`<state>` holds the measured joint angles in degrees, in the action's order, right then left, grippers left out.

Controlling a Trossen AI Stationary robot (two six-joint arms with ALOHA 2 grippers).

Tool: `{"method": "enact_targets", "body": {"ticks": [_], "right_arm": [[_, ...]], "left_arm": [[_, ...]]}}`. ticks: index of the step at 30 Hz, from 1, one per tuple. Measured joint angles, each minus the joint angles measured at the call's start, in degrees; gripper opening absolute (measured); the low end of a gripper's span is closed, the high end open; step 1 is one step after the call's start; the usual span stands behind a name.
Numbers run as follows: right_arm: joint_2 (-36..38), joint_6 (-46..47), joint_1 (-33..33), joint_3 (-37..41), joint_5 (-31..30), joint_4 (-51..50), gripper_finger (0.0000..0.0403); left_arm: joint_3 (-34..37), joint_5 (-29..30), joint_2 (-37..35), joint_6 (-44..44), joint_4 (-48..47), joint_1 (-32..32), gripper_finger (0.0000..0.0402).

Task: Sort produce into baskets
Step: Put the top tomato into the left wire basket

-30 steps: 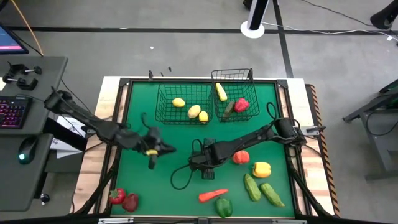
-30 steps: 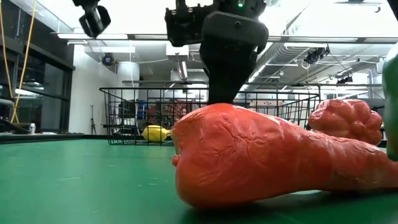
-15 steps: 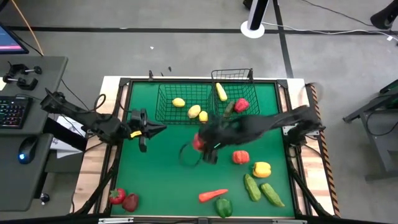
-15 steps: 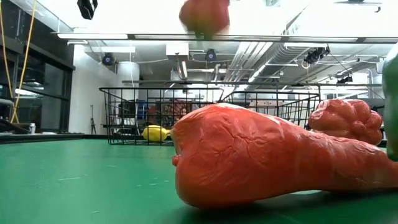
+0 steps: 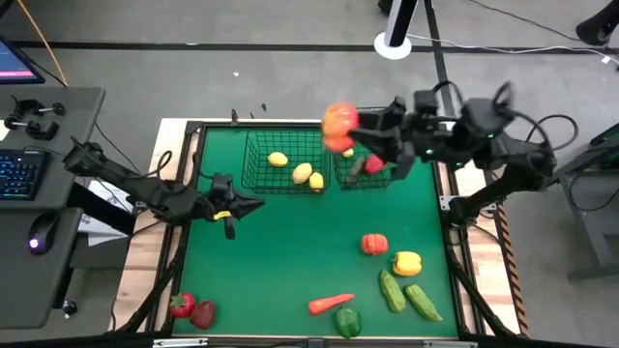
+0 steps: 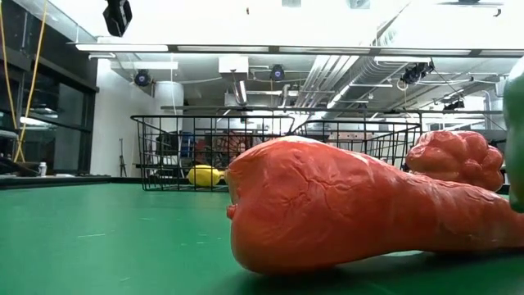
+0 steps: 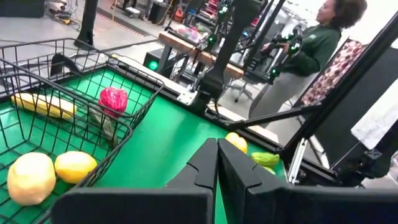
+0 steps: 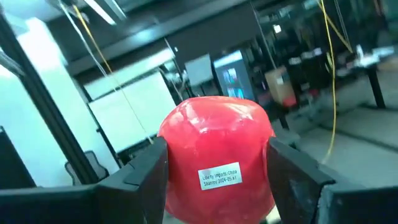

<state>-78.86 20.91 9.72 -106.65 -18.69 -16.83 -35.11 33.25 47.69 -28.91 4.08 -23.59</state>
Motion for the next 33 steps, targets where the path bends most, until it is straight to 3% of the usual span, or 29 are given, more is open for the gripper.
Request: {"method": "enact_targets", "body": {"ticks": [7, 13, 17, 20, 24, 28, 33], "right_arm": [[0.42, -2.48, -1.02, -0.07, -0.64, -1.23, 0.0209], [-10.04, 6.46, -5.22, 0.11, -5.05, -18.66, 0.0209], [-19.25, 10.3, -9.0, 0.1, -5.22, -20.06, 0.0209], [-26.42, 13.66, -12.86, -0.07, -4.28, -19.08, 0.0209], [-33.77, 18.1, -18.0, 0.24, 2.65, -19.17, 0.0215], [-36.63, 21.53, -21.66, 0.0, 11.87, -18.92, 0.0238], [-35.77, 16.85, -22.1, 0.11, 14.55, -15.84, 0.0265]], "left_arm": [[0.05, 0.18, 0.46, -1.35, 3.43, 0.0, 0.0], [0.04, -7.81, -0.07, 11.25, 29.27, -0.11, 0.0], [0.04, -7.91, -1.44, 16.35, 40.09, -0.04, 0.0], [-0.02, -7.93, -3.01, 16.25, 40.56, -0.04, 0.0], [-0.02, -7.98, -3.8, 13.3, 37.43, -0.1, 0.0], [-0.02, -8.05, -3.83, 9.51, 33.06, -0.2, 0.0], [-0.02, -8.06, -3.72, 6.47, 28.64, -0.2, 0.0]]}}
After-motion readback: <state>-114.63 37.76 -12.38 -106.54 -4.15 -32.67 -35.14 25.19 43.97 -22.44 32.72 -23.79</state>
